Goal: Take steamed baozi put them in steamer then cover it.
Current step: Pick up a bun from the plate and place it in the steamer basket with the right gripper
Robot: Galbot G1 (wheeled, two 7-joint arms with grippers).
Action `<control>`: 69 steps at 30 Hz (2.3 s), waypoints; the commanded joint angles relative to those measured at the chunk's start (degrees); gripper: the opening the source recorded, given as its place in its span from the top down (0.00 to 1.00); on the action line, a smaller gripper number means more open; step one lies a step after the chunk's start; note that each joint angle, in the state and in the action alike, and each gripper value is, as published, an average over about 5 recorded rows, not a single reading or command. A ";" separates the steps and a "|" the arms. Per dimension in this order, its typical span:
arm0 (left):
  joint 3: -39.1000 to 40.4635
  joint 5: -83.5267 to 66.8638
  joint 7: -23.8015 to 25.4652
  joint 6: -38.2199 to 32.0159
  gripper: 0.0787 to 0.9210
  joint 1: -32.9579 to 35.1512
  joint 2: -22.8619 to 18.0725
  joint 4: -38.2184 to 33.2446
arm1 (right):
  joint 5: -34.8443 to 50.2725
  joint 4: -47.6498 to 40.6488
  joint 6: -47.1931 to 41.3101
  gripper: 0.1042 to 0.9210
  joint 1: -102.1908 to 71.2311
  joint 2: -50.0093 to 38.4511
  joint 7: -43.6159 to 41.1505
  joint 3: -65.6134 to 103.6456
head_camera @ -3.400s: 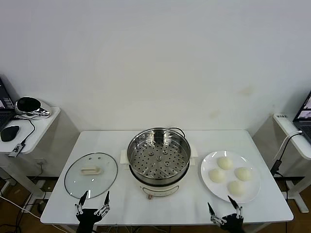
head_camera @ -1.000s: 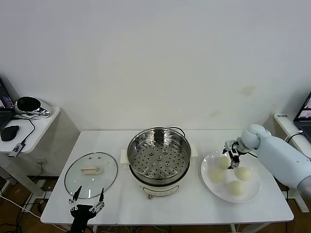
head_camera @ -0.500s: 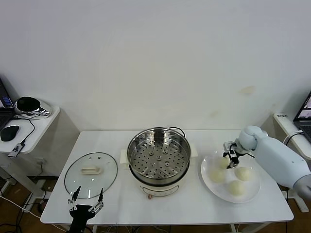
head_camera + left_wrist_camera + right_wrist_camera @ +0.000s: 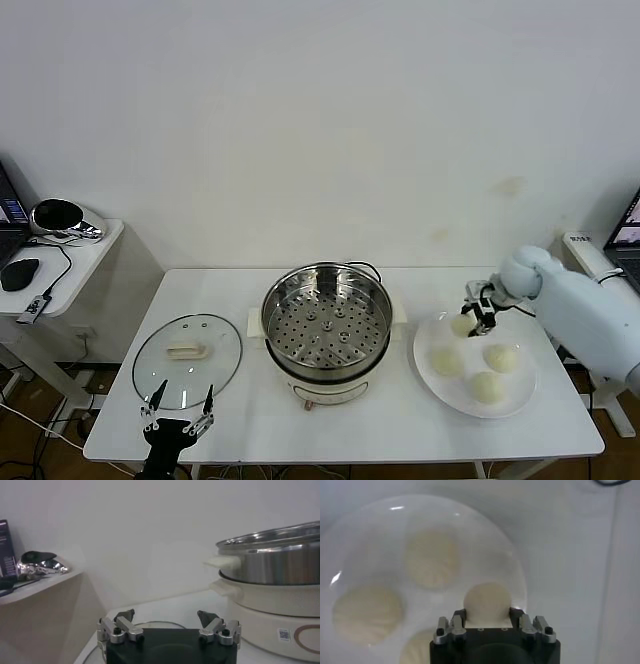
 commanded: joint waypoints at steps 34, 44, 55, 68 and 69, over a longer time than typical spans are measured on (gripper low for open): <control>-4.44 -3.83 0.50 -0.11 0.12 0.79 1.85 -0.70 | 0.85 -5.97 30.77 0.42 22.70 36.80 5.19 -31.78; -4.73 -4.00 0.48 -0.04 0.12 0.15 1.43 -0.31 | -4.68 -9.56 34.69 0.42 18.75 36.96 7.45 -29.77; -4.42 -4.06 0.49 0.01 0.12 -0.41 1.33 -0.06 | -9.00 -13.26 37.56 0.42 17.18 38.64 9.17 -28.12; -4.50 -4.22 0.41 -0.06 0.12 -0.12 1.10 -0.55 | 5.53 -1.58 30.29 0.13 26.38 32.61 6.26 -31.79; -4.51 -4.22 0.41 -0.06 0.12 -0.07 1.08 -0.69 | 9.22 1.57 26.45 0.13 28.29 30.94 5.24 -32.69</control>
